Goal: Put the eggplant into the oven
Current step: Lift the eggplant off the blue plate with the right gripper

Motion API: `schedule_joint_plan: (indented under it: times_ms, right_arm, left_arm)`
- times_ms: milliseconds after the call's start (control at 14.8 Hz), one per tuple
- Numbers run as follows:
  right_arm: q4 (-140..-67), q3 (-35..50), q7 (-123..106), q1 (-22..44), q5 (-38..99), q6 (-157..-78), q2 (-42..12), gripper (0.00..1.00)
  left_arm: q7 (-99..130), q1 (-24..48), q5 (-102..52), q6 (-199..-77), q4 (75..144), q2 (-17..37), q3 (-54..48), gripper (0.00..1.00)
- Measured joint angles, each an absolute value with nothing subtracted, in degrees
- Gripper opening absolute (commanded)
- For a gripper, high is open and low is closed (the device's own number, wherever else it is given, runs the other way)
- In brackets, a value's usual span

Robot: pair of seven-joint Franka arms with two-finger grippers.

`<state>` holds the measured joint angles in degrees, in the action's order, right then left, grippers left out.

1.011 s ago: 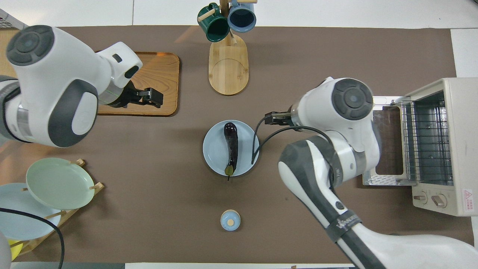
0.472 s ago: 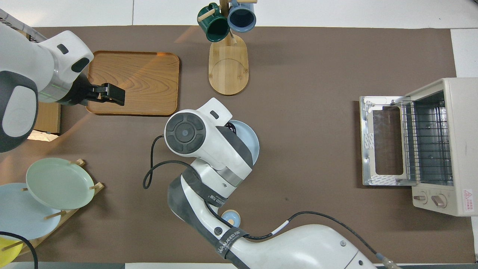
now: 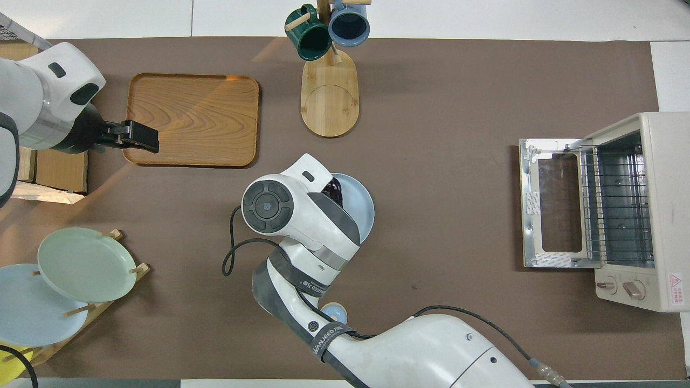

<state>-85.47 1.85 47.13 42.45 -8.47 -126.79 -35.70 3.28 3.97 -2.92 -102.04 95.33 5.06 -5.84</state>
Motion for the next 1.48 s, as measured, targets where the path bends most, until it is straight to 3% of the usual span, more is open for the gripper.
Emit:
schedule_joint_plan:
  times_ms: [270,674,742,876,1281,1483]
  right_arm:
    - [-86.6,1.9,47.1,42.7,-8.5,-127.9,-35.7,0.74]
    - [-88.2,1.9,47.4,44.0,-8.5,-128.4,-35.6,0.49]
    - [-88.4,1.9,47.4,44.0,-8.5,-128.4,-35.5,0.38]
    - [-88.8,1.9,47.4,44.1,-8.5,-128.4,-35.4,0.02]
    - [-89.0,1.9,47.4,44.6,-10.6,-125.9,-34.1,0.00]
    - [-87.8,1.7,45.6,44.5,-14.6,-120.8,-33.9,0.00]
  left_arm:
    - [3.3,4.0,-2.9,-101.7,95.3,5.1,-5.9,1.00]
    - [3.3,4.0,-2.9,-101.0,95.3,4.7,-5.9,1.00]
    - [3.3,3.9,-2.6,-100.6,95.3,4.7,-5.9,1.00]
    - [3.3,3.8,-1.7,-100.4,95.3,4.5,-5.8,1.00]
    - [3.3,3.5,-1.4,-99.1,95.3,4.1,-5.8,1.00]
    - [3.3,3.5,-1.4,-96.7,95.3,3.2,-5.8,1.00]
